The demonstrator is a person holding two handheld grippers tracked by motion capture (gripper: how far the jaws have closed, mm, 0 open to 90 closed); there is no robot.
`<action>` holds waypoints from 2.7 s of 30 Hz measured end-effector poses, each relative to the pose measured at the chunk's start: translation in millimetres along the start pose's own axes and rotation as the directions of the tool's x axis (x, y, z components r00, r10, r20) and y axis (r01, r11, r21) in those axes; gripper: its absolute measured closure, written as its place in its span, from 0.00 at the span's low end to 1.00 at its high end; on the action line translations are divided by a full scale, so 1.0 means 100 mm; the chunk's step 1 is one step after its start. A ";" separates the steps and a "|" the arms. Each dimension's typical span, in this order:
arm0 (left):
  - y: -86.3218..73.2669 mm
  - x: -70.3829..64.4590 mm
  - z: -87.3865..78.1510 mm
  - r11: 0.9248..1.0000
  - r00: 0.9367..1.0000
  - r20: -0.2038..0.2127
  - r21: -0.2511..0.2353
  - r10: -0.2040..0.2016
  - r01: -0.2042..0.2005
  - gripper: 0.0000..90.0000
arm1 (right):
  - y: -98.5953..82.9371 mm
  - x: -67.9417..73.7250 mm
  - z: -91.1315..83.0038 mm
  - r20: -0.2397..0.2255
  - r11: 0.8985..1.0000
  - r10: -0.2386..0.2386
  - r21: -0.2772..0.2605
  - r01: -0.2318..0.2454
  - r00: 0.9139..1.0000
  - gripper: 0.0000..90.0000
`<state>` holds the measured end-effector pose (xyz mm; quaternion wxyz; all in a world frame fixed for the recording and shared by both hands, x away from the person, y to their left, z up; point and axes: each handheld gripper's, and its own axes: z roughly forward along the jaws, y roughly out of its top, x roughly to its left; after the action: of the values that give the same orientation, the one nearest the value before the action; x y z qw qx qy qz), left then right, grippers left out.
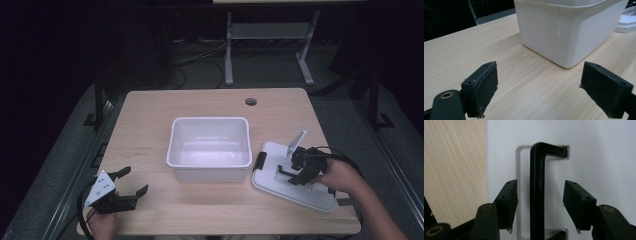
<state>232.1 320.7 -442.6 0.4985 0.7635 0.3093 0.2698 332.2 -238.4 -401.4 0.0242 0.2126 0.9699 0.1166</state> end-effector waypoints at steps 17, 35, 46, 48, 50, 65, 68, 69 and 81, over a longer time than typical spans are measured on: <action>0.00 0.00 0.00 1.000 1.000 -0.001 0.000 0.000 0.000 0.15 | -0.02 0.01 0.07 0.011 0.999 -0.008 0.032 0.008 1.000 0.68; 0.00 0.01 -0.01 1.000 1.000 -0.002 0.000 0.001 -0.001 0.15 | 0.00 -0.01 -0.01 0.029 0.999 -0.013 0.034 0.012 1.000 0.72; 0.00 0.01 -0.01 1.000 1.000 -0.002 -0.002 0.000 0.000 0.15 | 0.00 -0.04 -0.09 0.047 0.999 -0.007 0.034 0.005 0.999 0.74; 0.00 0.00 -0.01 1.000 1.000 -0.003 -0.001 0.000 0.000 0.15 | 0.00 -0.05 -0.11 0.050 0.999 -0.006 0.035 0.004 0.999 0.75; 0.00 0.00 -0.01 1.000 1.000 -0.003 -0.002 0.000 0.000 0.15 | 0.00 -0.06 -0.12 0.052 0.999 -0.003 0.035 0.001 0.999 0.76; 0.00 0.00 -0.01 1.000 1.000 -0.002 -0.002 0.000 0.000 0.15 | -0.01 -0.14 -0.20 0.069 0.999 0.003 0.044 -0.006 0.998 0.79; 0.00 0.00 -0.01 1.000 1.000 -0.002 -0.002 0.000 0.000 0.15 | -0.01 -0.16 -0.21 0.072 0.999 0.001 0.047 -0.005 0.997 0.80; 0.00 0.00 -0.01 1.000 1.000 -0.002 -0.001 0.000 0.000 0.15 | -0.01 -0.16 -0.21 0.073 0.999 0.005 0.048 -0.009 0.997 0.80; 0.00 0.00 -0.01 1.000 1.000 -0.003 -0.003 0.000 0.000 0.15 | 0.00 -0.20 -0.25 0.079 0.998 0.008 0.063 -0.013 0.997 0.82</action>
<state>231.6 321.6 -442.5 0.4991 0.7624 0.3098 0.2713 347.9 -252.5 -377.5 0.0548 0.2229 0.9702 0.0775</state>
